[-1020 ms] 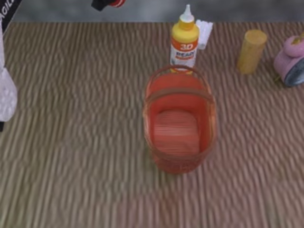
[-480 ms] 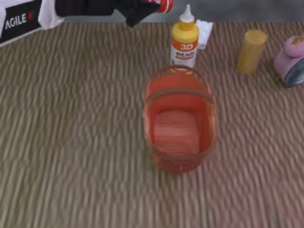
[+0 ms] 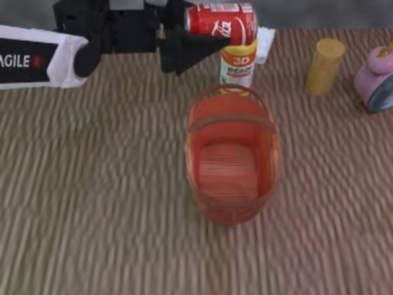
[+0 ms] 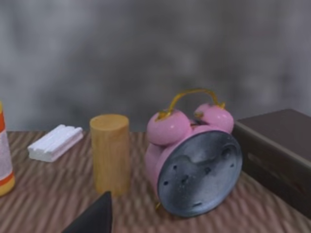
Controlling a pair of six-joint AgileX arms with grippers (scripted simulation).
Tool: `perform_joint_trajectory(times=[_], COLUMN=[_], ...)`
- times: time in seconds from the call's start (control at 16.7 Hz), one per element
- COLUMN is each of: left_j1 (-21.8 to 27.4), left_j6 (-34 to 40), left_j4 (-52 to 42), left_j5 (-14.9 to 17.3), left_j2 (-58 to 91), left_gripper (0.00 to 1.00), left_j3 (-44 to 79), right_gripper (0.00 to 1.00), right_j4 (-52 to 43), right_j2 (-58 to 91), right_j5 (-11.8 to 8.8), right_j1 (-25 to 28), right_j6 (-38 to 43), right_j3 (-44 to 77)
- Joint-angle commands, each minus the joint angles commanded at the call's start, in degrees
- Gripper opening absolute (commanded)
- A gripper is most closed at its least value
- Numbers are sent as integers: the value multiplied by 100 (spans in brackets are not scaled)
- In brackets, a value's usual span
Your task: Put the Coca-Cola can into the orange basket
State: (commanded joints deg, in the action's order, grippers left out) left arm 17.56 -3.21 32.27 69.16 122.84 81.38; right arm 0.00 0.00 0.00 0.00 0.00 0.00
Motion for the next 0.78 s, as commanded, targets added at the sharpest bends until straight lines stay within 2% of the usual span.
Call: perform_joint_trajectory(times=[0.24, 0.78], left_j1=[93, 70], left_j6=[62, 56], left_j4=[796, 1076], left_j5=[336, 382], left_j2=[-372, -175], left_gripper=[0, 0], left_j3=[-547, -621], right_gripper=[100, 100], right_j4=[0, 0], right_j2=[0, 0], right_j5=[0, 0], right_j1=[0, 0], right_j6=[0, 0], right_j3=[0, 0])
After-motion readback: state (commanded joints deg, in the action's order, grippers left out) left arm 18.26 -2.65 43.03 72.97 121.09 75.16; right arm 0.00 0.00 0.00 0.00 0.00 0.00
